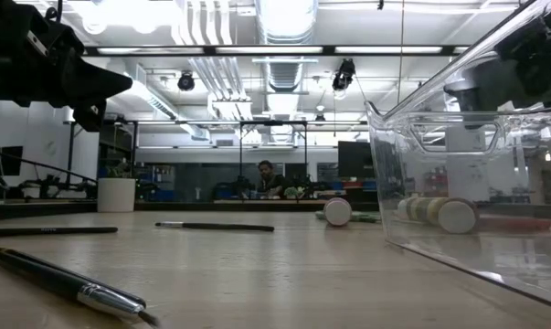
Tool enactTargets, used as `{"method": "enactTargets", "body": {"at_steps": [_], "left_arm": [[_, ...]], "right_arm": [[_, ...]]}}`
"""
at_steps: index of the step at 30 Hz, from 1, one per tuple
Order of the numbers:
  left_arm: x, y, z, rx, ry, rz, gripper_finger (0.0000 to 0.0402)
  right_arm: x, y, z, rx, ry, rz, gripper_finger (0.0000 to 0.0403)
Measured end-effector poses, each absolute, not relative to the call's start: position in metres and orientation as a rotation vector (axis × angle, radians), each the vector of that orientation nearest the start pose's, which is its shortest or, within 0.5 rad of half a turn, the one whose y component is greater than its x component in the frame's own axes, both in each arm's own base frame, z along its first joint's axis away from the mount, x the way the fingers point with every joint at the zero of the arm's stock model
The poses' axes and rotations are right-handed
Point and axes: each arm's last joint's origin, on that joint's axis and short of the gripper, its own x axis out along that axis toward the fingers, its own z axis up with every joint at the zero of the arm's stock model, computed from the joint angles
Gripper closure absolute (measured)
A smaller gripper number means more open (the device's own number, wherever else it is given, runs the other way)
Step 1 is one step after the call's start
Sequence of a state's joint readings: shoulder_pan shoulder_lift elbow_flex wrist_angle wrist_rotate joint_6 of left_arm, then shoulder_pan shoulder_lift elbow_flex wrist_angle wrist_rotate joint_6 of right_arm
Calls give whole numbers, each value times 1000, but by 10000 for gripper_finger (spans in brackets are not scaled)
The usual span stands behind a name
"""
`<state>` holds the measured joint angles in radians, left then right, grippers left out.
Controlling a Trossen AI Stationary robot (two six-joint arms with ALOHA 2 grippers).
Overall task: Pick & Place Paint Supplies
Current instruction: Put the yellow paint bottle into the white bin
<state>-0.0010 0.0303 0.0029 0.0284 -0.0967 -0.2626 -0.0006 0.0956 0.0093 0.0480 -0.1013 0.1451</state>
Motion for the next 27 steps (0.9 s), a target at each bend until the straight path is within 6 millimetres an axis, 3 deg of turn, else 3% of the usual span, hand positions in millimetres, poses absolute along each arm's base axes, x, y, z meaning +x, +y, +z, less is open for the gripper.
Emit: {"method": "enactTargets", "body": {"at_steps": [3,9,27], "left_arm": [[99,3,165,-262,-14,95,401],[99,3,165,-262,-13,95,401],[99,3,165,-263,-14,95,401]], "right_arm": [[103,3,164,75,42,100,251],[103,3,164,182,47,97,251],[103,3,164,175,45,98,251]]}}
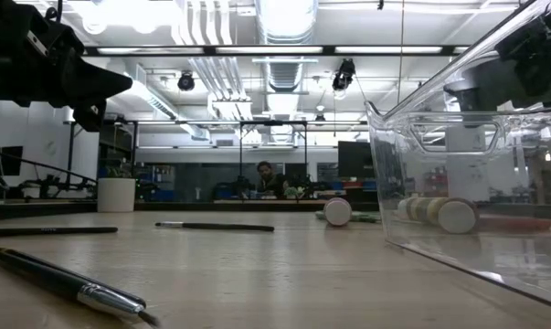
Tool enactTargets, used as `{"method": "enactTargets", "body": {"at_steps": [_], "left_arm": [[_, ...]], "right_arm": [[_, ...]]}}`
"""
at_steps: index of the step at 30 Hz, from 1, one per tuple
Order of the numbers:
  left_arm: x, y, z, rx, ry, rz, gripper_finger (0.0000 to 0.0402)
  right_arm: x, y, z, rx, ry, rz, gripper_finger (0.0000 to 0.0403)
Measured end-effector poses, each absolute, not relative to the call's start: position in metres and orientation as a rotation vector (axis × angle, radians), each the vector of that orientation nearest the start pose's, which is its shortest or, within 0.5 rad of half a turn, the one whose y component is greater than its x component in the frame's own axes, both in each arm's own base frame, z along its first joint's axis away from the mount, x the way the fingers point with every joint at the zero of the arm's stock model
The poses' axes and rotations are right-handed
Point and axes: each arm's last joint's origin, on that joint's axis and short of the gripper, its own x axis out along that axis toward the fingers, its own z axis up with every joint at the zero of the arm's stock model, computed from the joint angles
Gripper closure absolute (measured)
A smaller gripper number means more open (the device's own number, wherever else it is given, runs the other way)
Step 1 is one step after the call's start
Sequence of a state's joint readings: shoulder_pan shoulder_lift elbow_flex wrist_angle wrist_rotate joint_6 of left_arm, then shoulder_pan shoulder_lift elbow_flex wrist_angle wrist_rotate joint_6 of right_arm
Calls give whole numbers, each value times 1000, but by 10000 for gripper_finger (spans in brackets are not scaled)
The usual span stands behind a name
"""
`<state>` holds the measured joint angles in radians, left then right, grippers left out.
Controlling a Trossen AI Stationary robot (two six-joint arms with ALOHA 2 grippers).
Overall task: Pick & Place Paint Supplies
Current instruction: Put the yellow paint bottle into the white bin
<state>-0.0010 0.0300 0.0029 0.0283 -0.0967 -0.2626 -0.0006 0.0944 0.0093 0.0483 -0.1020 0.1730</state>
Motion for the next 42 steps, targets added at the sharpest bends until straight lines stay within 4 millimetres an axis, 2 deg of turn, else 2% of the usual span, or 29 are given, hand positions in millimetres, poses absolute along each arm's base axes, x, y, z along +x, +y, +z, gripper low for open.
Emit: {"method": "enactTargets", "body": {"at_steps": [42], "left_arm": [[99,3,165,-263,-14,95,401]], "right_arm": [[103,2,164,181,43,78,251]]}}
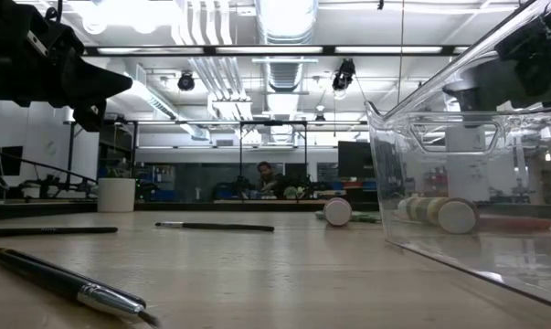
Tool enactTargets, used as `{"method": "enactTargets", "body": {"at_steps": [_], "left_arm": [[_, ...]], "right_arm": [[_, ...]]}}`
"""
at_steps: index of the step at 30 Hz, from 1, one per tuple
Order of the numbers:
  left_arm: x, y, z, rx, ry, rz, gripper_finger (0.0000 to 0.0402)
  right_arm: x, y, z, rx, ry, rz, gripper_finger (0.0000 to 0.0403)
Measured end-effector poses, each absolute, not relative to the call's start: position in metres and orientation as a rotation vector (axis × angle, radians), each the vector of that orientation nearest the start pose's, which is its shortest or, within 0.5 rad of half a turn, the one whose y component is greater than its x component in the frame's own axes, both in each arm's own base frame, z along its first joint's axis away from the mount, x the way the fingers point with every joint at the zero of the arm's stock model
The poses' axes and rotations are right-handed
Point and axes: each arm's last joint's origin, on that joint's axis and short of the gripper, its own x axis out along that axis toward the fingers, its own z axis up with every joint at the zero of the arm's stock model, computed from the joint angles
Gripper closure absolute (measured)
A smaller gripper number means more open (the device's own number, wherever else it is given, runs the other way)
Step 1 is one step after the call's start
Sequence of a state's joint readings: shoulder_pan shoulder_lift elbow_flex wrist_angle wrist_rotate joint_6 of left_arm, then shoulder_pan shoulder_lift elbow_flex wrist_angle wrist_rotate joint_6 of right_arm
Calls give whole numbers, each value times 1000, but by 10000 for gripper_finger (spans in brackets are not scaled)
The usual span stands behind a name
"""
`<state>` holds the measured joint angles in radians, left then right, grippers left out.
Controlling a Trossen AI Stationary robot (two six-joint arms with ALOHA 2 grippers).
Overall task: Pick & Place Paint Supplies
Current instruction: Put the yellow paint bottle into the white bin
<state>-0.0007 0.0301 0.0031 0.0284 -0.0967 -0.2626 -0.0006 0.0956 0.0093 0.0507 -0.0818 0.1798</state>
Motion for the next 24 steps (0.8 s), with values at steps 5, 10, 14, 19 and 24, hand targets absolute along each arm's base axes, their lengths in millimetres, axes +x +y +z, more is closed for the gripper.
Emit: {"method": "enactTargets", "body": {"at_steps": [5,10,14,19,24], "left_arm": [[99,3,165,-262,-14,95,401],[99,3,165,-263,-14,95,401],[99,3,165,-263,-14,95,401],[99,3,165,-262,-14,95,401],[99,3,165,-262,-14,95,401]], "right_arm": [[103,2,164,299,47,75,251],[103,2,167,272,11,77,251],[103,2,176,169,-85,86,251],[101,3,185,232,-168,137,251],[101,4,185,262,-162,154,251]]}}
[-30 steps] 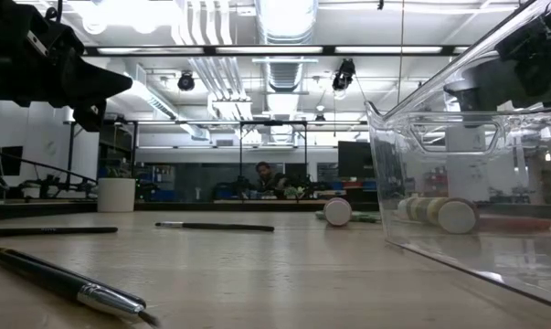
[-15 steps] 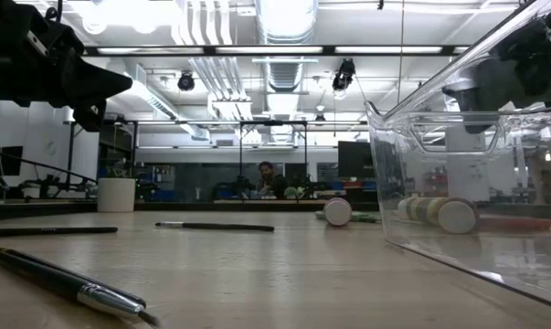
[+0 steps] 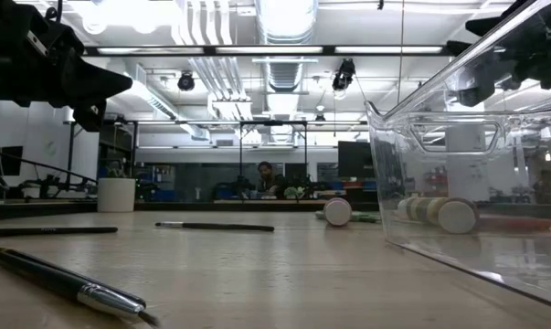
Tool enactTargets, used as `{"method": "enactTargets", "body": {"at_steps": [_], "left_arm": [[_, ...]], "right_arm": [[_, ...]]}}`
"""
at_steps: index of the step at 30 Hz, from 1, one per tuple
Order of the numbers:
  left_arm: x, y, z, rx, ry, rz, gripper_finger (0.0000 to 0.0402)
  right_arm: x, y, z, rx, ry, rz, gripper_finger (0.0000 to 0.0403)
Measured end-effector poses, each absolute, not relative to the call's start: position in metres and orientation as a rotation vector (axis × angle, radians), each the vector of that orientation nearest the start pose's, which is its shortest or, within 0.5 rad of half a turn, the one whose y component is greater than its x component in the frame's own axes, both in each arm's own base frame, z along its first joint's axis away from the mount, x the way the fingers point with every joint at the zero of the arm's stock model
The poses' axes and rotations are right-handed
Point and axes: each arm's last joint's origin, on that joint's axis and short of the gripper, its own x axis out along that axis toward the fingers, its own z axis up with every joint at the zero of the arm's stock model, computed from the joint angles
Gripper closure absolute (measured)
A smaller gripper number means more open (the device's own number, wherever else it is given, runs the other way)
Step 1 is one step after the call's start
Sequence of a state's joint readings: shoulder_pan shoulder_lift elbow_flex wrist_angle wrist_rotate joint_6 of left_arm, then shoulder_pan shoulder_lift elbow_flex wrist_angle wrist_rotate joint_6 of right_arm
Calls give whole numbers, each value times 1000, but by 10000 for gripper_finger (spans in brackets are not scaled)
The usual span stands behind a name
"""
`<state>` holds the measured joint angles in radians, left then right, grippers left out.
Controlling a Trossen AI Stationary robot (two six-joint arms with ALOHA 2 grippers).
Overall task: Pick & Place Paint Supplies
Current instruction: Put the yellow paint bottle into the white bin
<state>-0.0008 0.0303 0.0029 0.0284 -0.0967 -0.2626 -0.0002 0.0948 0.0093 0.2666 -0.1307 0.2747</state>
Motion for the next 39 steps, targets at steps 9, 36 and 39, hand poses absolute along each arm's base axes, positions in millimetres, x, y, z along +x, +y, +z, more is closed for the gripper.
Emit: {"method": "enactTargets", "body": {"at_steps": [9,36,39], "left_arm": [[99,3,165,-263,-14,95,401],[99,3,165,-263,-14,95,401],[99,3,165,-263,-14,95,401]], "right_arm": [[101,4,185,305,-163,156,251],[94,-8,207,183,-434,-250,251],[95,-6,207,145,-423,-200,251]]}}
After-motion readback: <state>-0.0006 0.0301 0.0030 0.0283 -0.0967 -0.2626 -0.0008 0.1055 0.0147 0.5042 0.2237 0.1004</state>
